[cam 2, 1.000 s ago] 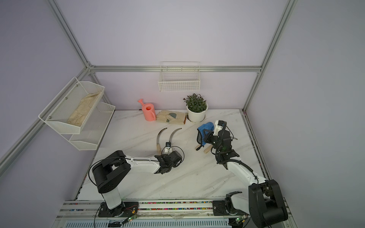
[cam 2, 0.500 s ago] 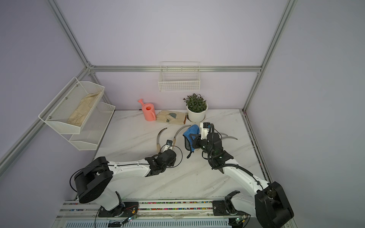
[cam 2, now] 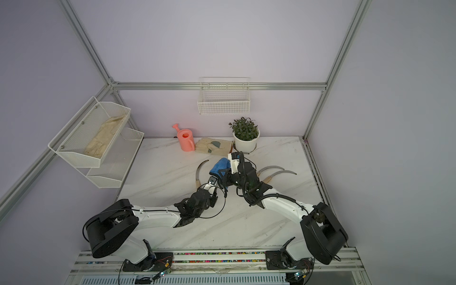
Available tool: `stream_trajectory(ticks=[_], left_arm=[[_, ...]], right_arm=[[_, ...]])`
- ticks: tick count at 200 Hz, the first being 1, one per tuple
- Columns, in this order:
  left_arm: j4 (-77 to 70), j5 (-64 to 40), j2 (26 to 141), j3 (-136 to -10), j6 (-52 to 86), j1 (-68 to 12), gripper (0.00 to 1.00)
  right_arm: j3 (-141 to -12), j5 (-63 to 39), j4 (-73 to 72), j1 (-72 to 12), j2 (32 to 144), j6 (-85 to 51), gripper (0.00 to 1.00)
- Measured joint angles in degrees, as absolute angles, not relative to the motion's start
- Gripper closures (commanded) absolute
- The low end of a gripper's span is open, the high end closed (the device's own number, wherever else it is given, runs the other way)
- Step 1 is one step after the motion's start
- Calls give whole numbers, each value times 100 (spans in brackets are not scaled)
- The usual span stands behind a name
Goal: Wipe small sickles with rags
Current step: Wipe the small sickle.
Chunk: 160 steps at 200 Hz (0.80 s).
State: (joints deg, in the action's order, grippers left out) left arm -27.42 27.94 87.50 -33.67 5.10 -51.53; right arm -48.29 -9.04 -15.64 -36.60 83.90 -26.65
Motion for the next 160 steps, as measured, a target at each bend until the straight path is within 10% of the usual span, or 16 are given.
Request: stream_trajectory(ticks=[160], left_arm=[[-5489, 550, 8525, -2270, -416, -4145, 100]], right_arm=[[-5360, -631, -1640, -3802, 9424, -2624, 100]])
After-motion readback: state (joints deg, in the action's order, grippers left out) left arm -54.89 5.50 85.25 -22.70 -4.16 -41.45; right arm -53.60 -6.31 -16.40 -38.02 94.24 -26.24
